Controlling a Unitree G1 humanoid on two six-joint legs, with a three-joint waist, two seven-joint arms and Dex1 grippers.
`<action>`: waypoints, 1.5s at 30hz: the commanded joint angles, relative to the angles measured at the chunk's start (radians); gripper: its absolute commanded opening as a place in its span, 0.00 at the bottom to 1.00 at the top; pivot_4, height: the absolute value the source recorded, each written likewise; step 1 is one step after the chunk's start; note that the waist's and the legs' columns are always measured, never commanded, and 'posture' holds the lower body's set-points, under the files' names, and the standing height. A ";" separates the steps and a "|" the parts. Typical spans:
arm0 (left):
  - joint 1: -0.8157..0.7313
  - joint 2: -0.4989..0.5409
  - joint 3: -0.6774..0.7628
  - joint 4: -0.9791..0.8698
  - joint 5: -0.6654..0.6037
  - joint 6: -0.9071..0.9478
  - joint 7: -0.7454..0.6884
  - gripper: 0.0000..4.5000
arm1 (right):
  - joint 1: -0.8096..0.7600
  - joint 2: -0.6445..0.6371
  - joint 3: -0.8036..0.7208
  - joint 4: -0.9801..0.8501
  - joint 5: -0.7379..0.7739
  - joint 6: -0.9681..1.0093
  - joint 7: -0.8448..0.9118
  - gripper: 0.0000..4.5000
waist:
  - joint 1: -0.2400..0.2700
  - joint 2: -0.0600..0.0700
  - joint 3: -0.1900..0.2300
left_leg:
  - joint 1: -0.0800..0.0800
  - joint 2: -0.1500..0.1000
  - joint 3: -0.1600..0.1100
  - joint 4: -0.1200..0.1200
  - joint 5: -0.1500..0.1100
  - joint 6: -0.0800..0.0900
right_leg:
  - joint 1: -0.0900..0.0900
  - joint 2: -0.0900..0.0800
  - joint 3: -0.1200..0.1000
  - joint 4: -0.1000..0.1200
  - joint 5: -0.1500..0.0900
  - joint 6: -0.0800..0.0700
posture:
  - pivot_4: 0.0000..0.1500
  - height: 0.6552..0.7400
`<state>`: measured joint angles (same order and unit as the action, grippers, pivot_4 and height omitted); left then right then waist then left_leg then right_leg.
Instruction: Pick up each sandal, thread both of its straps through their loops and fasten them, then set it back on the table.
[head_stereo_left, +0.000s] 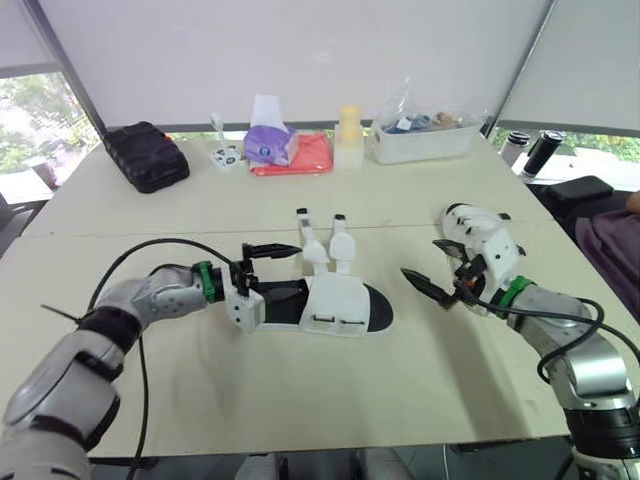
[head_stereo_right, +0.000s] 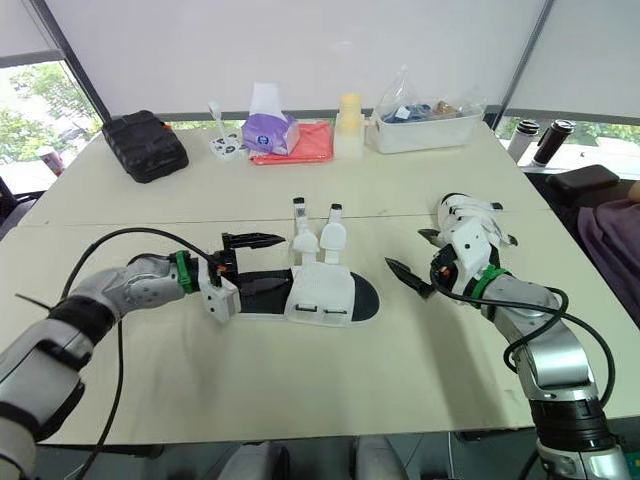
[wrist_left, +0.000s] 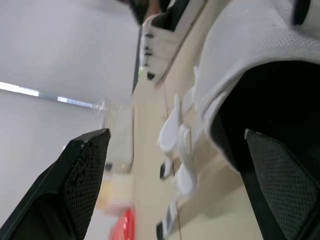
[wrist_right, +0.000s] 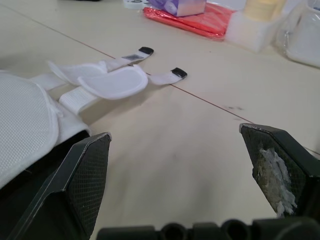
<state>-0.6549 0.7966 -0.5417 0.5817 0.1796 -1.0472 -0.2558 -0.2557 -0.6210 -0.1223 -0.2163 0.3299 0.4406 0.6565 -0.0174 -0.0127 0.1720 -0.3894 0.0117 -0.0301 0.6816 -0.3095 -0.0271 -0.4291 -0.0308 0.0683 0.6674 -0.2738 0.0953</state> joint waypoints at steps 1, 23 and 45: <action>0.089 -0.016 0.135 -0.196 -0.238 0.285 -0.066 0.99 | -0.028 0.008 -0.010 0.008 0.002 -0.029 0.000 1.00 | 0.003 0.000 0.000 | 0.000 0.000 0.000 0.000 0.000 0.000 | 0.000 0.000 0.000 0.000 0.000 0.000 | 1.00 1.00; 0.032 -0.495 0.662 -0.357 -0.692 1.435 -0.023 0.99 | -0.084 0.075 -0.033 0.058 0.052 -0.006 -0.026 1.00 | 0.000 0.000 -0.001 | 0.001 -0.003 -0.002 0.002 0.000 0.000 | 0.001 0.001 0.000 0.001 0.000 0.001 | 1.00 1.00; 0.291 -0.222 0.660 -0.668 -0.769 1.658 -0.448 0.01 | -0.114 -0.013 -0.037 0.069 0.117 0.086 0.083 1.00 | 0.001 0.000 -0.001 | 0.001 -0.002 -0.002 0.001 0.000 0.000 | 0.001 0.001 0.000 0.000 0.000 0.000 | 1.00 1.00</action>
<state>-0.3483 0.5644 0.1088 -0.0788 -0.5982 0.6386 -0.6866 -0.3680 -0.6130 -0.1494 -0.1074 0.4185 0.5164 0.7168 -0.0162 -0.0127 0.1712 -0.3888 0.0099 -0.0320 0.6831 -0.3095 -0.0272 -0.4280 -0.0296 0.0682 0.6674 -0.2734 0.0958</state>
